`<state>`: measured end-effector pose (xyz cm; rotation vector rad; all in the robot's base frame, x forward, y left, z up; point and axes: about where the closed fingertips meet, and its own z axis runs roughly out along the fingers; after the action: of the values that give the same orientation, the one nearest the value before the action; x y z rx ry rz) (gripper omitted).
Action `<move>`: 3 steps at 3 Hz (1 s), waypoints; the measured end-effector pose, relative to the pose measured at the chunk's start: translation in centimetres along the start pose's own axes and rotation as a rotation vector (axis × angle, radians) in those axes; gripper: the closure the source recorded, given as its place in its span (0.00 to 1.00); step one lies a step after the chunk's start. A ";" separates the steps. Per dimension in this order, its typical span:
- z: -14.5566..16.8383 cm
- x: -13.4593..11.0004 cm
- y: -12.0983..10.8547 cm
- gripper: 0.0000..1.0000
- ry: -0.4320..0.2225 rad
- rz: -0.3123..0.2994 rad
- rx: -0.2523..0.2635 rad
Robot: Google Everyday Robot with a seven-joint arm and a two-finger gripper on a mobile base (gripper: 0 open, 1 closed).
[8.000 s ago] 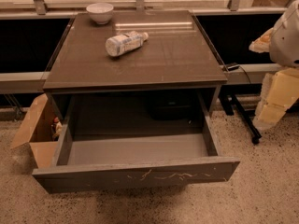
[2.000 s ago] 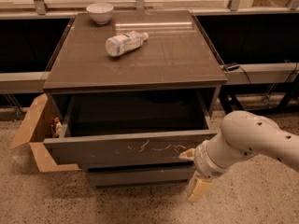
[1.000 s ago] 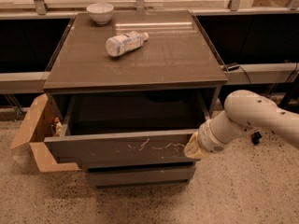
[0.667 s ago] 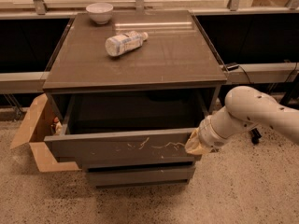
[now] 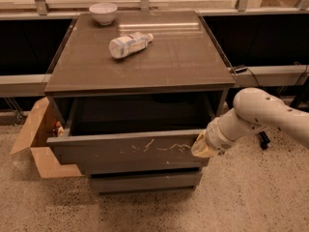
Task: Close top drawer
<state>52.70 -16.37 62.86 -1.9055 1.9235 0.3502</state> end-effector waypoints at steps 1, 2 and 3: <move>0.0 0.2 0.0 0.15 -0.007 0.002 0.000; -0.2 1.0 -0.1 0.00 -0.024 0.006 0.002; -0.4 1.2 -0.3 0.00 -0.032 0.007 0.003</move>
Offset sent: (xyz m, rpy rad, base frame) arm 0.0002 -0.0106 -0.0002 0.0243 -0.0059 -0.0094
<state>52.93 -17.64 62.68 -1.8803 1.9098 0.3776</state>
